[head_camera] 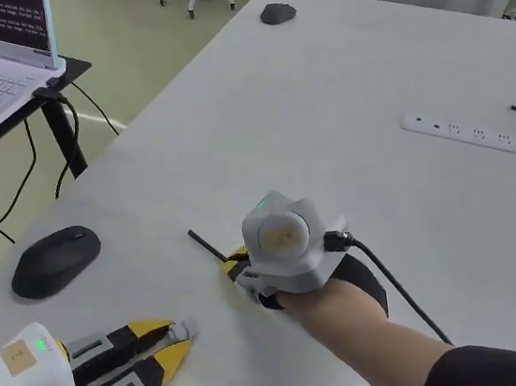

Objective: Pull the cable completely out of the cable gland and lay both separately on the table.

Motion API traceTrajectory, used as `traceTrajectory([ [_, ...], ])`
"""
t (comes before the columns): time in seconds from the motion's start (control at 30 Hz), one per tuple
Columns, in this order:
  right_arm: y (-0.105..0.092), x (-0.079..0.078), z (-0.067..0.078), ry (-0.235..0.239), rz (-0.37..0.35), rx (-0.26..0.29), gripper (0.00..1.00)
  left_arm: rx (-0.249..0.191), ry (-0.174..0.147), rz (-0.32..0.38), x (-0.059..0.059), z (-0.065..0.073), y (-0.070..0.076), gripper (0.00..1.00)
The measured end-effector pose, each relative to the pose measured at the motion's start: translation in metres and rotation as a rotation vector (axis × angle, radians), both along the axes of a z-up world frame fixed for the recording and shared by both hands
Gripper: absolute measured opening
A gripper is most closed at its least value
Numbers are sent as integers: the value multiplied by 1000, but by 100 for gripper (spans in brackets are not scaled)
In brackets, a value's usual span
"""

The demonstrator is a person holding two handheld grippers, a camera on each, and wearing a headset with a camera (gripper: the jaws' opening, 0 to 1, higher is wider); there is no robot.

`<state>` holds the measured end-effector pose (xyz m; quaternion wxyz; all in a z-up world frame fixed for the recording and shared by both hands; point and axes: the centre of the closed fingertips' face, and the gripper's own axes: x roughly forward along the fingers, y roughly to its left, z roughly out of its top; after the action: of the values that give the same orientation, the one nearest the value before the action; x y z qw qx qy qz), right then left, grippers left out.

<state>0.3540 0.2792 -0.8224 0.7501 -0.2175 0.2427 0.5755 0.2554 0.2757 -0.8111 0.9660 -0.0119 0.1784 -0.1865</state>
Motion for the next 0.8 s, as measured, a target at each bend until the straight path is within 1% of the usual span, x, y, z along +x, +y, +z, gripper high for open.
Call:
traceTrajectory([
  [0.03, 0, 1, 0, 0, 1, 2, 0, -1, 31, 7, -3, -5, 1, 16],
  [0.07, 1, 1, -1, 18, -10, 6, 0, 6, 9, 0, -2, -5, 2, 16],
  [0.1, 1, 1, -1, 18, -9, 6, 0, 6, 5, 1, -1, -4, 2, 16],
  [0.13, 0, 0, 0, 16, -7, 5, 2, 2, 11, 2, -1, -5, 3, 16],
  [0.2, 1, 1, -1, 20, -8, 4, 8, 12, 9, 0, 0, -8, 6, 18],
  [0.23, 1, 0, -1, 27, -9, 6, 12, 15, 7, 1, 1, -10, 8, 22],
  [0.3, 0, 0, 0, 32, -14, 7, 18, 16, 3, 7, 3, -10, 9, 37],
  [0.33, -1, 0, 0, 33, -15, 6, 20, 19, 2, 7, 3, -10, 10, 47],
  [0.37, -2, -1, 0, 36, -18, 5, 22, 38, 5, 17, 4, -11, 13, 55],
  [0.4, -2, -1, 1, 43, -19, 7, 26, 43, 9, 19, 5, -11, 11, 61],
  [0.43, -2, -2, 1, 51, -24, 11, 29, 47, 11, 17, 5, -11, 10, 66],
  [0.5, -3, -3, 2, 69, -28, 23, 31, 56, 15, 16, 5, -9, 9, 70],
  [0.53, -4, -3, 4, 72, -36, 29, 32, 72, 12, 5, 4, -9, 7, 72],
  [0.57, -5, -2, 4, 72, -38, 33, 35, 87, -3, -2, 4, -6, 6, 72],
  [0.6, -5, -2, 6, 74, -45, 40, 40, 92, -8, -5, 5, -5, 5, 73],
  [0.63, -6, -1, 7, 82, -57, 46, 44, 94, -18, -3, 5, -3, 7, 78],
  [0.67, -6, 0, 9, 91, -70, 63, 48, 84, -20, 2, 8, 0, 4, 85],
  [0.7, -7, 1, 10, 96, -77, 67, 52, 84, -27, 12, 9, 3, 4, 91],
  [0.73, -8, 1, 12, 101, -85, 74, 54, 102, -90, 32, 15, 13, 6, 97],
  [0.77, -8, 2, 14, 102, -90, 77, 55, 85, -91, 40, 15, 16, 5, 99],
  [0.8, -9, 2, 16, 103, -97, 87, 60, 47, -85, 53, 15, 20, 5, 99],
])
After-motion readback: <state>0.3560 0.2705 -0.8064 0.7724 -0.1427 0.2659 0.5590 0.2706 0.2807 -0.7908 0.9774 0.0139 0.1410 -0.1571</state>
